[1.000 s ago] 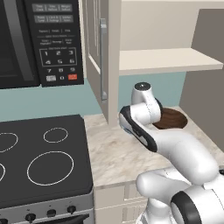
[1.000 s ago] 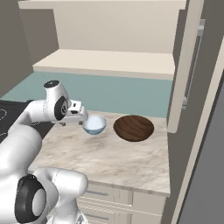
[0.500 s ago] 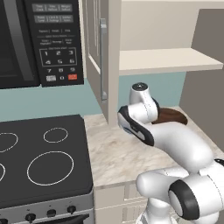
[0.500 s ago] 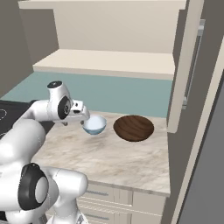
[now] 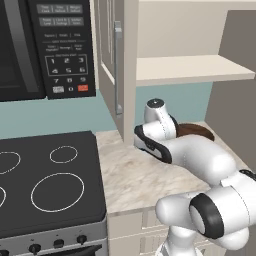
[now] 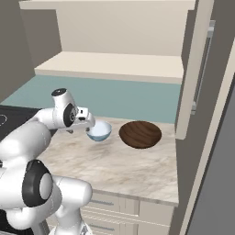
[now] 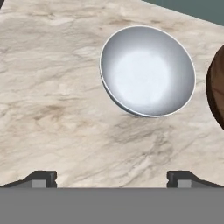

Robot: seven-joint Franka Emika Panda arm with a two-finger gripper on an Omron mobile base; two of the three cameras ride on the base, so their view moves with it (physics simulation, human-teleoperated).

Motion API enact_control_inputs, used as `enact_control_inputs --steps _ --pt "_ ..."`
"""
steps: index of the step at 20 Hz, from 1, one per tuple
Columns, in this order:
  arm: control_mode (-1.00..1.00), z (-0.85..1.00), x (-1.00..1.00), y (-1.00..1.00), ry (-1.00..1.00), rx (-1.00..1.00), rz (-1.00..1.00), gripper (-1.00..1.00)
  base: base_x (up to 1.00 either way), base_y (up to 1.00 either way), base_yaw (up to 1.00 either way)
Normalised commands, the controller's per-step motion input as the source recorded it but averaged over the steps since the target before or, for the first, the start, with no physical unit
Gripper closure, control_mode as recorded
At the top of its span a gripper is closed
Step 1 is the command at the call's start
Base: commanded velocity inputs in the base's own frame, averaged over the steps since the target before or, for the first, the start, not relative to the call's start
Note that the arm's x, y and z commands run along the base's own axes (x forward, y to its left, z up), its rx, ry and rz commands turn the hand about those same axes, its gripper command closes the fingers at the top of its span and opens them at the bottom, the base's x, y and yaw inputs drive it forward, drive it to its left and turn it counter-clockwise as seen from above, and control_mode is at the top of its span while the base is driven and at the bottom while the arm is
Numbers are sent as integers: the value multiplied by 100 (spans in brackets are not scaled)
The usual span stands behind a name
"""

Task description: Pick up the bowls on the counter and stack them on top of one another in the open cabinet. Place the smaller bowl on top of the larger bowl.

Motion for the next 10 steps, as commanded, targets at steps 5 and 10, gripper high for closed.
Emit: enact_control_inputs --steps 5,10 --pt "-100 -14 16 9 0 -3 0 -100 0 0 0" --pt "-100 -10 15 5 0 -1 1 -100 0 0 0"
